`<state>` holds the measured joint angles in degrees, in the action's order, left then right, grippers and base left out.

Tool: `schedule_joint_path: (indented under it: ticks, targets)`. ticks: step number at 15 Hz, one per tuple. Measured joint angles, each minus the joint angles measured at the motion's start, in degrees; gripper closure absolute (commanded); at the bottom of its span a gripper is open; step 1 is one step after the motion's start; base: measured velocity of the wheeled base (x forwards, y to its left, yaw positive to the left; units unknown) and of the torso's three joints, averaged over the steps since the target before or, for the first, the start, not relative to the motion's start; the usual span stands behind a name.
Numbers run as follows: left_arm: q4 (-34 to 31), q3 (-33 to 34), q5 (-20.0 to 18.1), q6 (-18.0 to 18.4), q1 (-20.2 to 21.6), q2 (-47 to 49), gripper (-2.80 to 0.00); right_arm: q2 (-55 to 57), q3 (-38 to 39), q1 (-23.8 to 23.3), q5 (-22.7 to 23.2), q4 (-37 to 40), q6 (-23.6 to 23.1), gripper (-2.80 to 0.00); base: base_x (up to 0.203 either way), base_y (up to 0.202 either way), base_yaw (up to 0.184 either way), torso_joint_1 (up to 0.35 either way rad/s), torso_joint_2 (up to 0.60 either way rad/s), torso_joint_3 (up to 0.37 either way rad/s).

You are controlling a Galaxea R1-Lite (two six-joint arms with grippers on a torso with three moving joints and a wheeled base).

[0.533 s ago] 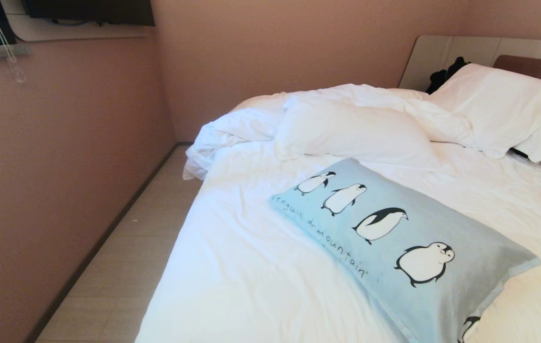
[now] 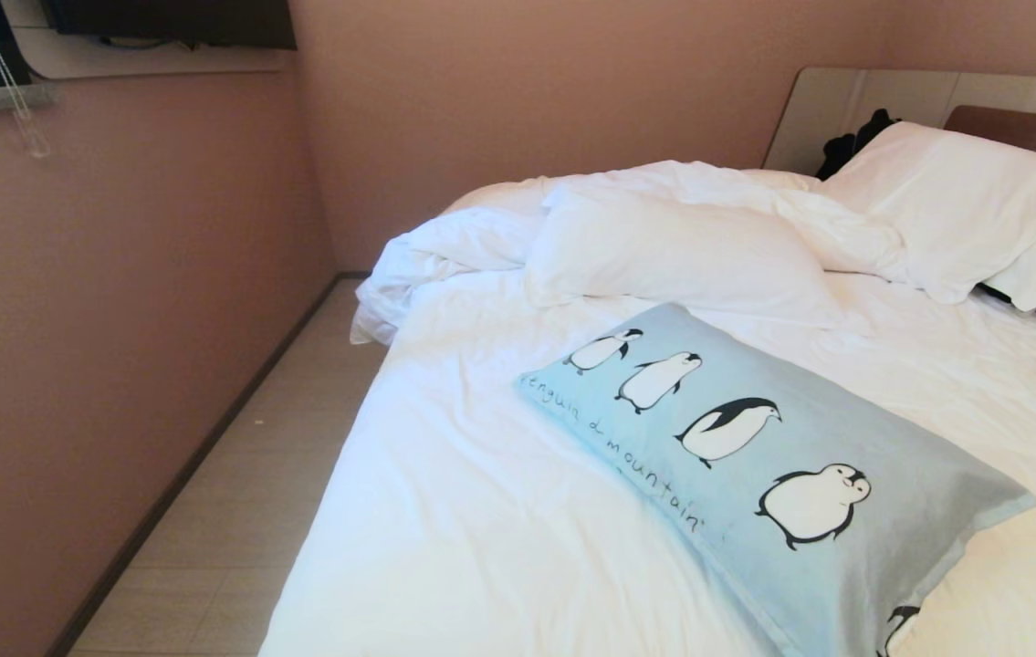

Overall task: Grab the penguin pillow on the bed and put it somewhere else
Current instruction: Pick up the pillow

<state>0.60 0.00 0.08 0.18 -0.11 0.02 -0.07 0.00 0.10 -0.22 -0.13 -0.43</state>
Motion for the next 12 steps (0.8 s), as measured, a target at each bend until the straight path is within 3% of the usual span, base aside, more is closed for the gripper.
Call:
schedule_joint_path:
  ticks: [12]
  targets:
    - [0.0,0.0,0.0,0.0,0.0,0.0,0.00,0.0,-0.6,0.0,-0.2,1.0,-0.6,0.00,0.000,0.000,0.000,0.000,0.00,0.000]
